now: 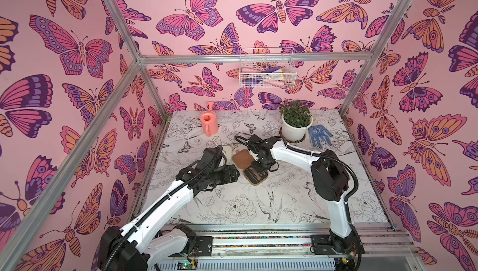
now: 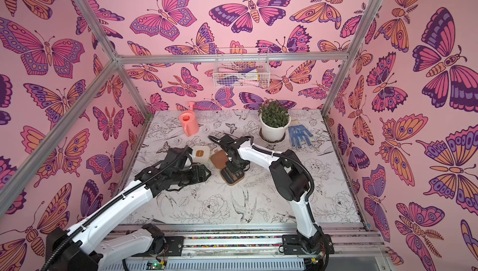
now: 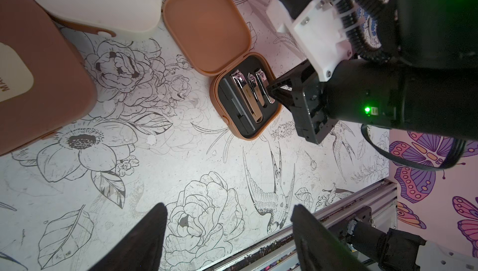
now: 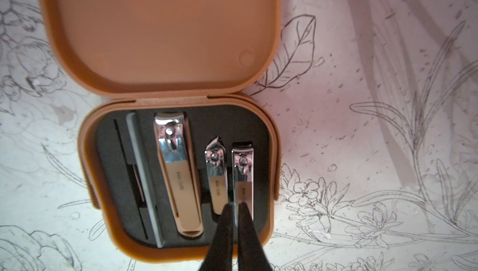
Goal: Organize nail clipper sets
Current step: Adjust the nail clipper in the storage box.
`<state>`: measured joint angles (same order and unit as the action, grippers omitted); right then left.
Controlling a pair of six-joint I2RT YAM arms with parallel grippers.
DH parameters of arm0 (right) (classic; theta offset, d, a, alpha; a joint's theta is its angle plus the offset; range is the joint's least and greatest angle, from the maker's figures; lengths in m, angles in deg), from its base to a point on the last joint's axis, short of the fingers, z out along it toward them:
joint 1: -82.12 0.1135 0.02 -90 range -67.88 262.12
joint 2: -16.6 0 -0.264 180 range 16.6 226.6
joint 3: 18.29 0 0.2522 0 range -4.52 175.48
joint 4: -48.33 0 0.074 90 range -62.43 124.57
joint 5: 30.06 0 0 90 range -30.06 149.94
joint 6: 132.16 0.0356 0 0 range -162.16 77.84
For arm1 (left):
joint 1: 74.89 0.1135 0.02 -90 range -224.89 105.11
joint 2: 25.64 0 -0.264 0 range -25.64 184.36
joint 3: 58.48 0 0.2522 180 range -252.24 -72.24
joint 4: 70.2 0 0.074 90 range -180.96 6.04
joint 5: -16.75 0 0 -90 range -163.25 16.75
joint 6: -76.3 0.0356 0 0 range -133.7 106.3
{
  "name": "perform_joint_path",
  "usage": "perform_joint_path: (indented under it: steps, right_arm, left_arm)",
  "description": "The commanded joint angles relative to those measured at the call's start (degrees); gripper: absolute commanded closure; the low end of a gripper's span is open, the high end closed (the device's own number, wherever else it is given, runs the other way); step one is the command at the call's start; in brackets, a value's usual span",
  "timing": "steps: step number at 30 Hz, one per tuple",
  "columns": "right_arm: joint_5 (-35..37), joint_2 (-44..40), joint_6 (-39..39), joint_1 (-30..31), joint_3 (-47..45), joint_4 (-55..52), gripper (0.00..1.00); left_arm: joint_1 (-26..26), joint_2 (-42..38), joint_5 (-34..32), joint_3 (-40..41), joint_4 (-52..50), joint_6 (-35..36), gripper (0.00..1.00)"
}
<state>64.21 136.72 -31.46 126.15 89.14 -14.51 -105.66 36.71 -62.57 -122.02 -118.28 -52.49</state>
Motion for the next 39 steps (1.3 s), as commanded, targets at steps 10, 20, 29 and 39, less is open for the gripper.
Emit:
perform_joint_path:
  steps: [10, 20, 29, 39]
  right_arm:
    - [0.9, 2.5, 0.8, -0.5, -2.1, 0.1, 0.91]
    - [0.0, 4.1, 1.3, -0.7, -4.2, 1.9, 0.91]
    - [-1.9, 4.0, 2.8, -0.5, -6.6, 3.5, 0.92]
    - [-2.3, 5.3, 4.6, 0.7, -8.7, 4.7, 0.92]
  left_arm:
    - [0.0, -0.5, -0.7, 0.8, 0.0, 0.7, 0.22]
    - [0.0, -0.6, -0.6, 0.8, 0.0, 0.7, 0.22]
    - [0.0, -0.4, -0.6, 0.7, 0.0, 0.6, 0.22]
    - [0.0, -0.1, -0.6, 0.7, 0.0, 0.6, 0.22]
